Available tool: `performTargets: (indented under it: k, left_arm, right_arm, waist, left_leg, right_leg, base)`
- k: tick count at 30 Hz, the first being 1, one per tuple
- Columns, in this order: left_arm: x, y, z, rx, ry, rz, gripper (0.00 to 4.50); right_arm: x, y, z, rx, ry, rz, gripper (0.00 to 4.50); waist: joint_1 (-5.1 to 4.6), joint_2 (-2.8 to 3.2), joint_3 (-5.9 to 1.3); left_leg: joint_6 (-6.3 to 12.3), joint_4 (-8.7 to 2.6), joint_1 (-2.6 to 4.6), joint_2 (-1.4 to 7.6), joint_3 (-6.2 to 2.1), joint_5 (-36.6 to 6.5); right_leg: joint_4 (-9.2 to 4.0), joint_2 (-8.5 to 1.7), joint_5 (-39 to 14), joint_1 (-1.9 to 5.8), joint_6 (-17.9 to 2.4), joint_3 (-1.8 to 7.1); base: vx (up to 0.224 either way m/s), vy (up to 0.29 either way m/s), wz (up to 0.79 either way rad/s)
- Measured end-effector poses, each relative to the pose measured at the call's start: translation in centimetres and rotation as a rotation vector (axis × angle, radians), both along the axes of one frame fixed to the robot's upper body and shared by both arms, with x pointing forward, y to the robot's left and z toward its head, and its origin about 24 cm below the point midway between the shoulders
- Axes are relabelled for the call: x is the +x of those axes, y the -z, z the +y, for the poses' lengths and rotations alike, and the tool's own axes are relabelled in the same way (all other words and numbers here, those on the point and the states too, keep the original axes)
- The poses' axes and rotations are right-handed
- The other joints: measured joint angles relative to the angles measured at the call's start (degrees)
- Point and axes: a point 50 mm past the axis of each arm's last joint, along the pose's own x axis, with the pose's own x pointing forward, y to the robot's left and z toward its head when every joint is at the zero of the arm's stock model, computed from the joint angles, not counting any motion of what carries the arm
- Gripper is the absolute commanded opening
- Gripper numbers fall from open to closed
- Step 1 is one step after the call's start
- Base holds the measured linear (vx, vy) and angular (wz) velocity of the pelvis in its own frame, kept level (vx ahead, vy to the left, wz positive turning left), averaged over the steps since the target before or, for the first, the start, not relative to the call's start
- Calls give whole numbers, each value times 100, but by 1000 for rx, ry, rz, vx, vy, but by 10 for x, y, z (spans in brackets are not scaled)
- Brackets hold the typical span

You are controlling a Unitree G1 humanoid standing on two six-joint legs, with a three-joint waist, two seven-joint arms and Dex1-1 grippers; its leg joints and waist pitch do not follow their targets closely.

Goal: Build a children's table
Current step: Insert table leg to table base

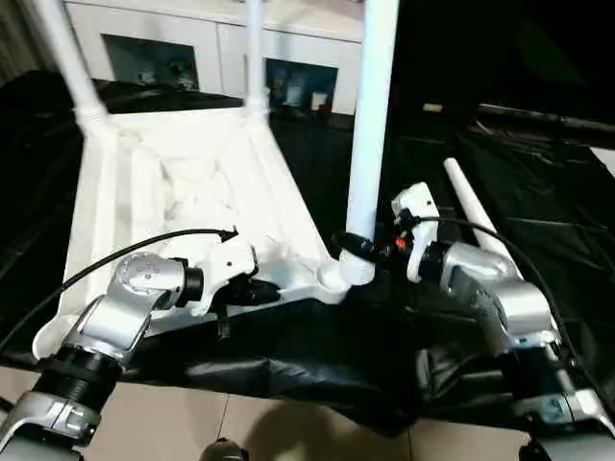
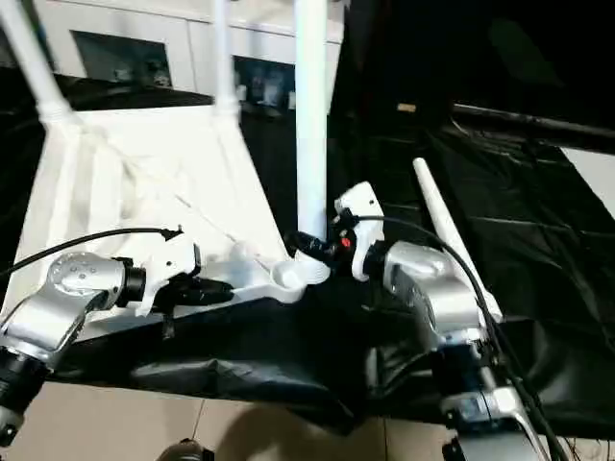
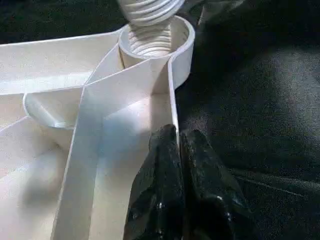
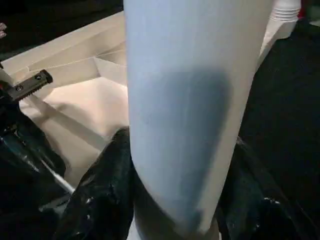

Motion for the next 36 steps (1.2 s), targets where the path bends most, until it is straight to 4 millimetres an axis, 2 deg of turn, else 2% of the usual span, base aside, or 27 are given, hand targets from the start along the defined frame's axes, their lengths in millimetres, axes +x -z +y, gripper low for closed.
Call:
performTargets:
  k: [6, 8, 12, 14, 16, 21, 30, 36]
  left_arm:
    - [6, -1, -5, 30, 9, 0, 0]
    - [7, -2, -5, 38, 8, 0, 44]
    - [8, 2, -6, 72, -13, 5, 61]
    - [8, 2, -5, 80, -16, 9, 61]
    - [8, 2, -5, 81, -19, 11, 33]
    - [8, 2, -5, 72, -36, 25, 1]
    - [9, 0, -4, 85, -74, 86, 0]
    - [9, -1, -5, 112, -55, 61, 0]
  right_arm:
    - [3, 0, 10, 28, -13, 12, 184]
    - [3, 1, 10, 33, -14, 16, 184]
    - [3, 1, 11, 38, -16, 17, 184]
    - [3, 1, 11, 39, -17, 16, 184]
    - [2, 1, 12, 45, -19, 17, 184]
    - [2, 2, 16, 59, -29, 16, 184]
    - [4, -2, 19, 68, -43, 3, 184]
    - [3, 0, 22, 78, -52, 12, 184]
  waist:
    - [95, 0, 0]
    - [92, 0, 0]
    - [60, 0, 0]
    - [58, 0, -1]
    - [61, 0, -1]
    - [57, 0, -1]
    - [47, -1, -2]
    - [41, -2, -2]
  left_leg:
    - [2, -7, 0, 3, 1, 15]
    - [1, -6, 0, 2, 1, 16]
    - [0, -10, 1, 3, -1, 17]
    - [-2, -18, 3, 4, -1, 17]
    - [-11, -28, 5, 4, 0, 23]
    - [-15, -32, 5, 7, 0, 26]
    - [-17, -37, 6, 10, 1, 28]
    - [-18, -44, 15, 10, -2, 28]
  right_leg:
    - [7, -1, 0, -3, 1, -7]
    - [7, -5, 2, -3, 3, -5]
    - [7, -6, 4, -7, 6, -2]
    - [7, -5, 3, -10, 6, -2]
    - [6, -3, 3, -14, 6, -2]
    - [7, 0, 4, -18, 6, -2]
    - [8, 5, 4, -23, 6, -1]
    - [9, 5, 4, -23, 6, -1]
  base:
    - [0, 0, 0]
    - [0, 0, 0]
    - [0, 0, 0]
    - [0, 0, 0]
    - [0, 0, 0]
    - [0, 0, 0]
    - [0, 0, 0]
    - [0, 0, 0]
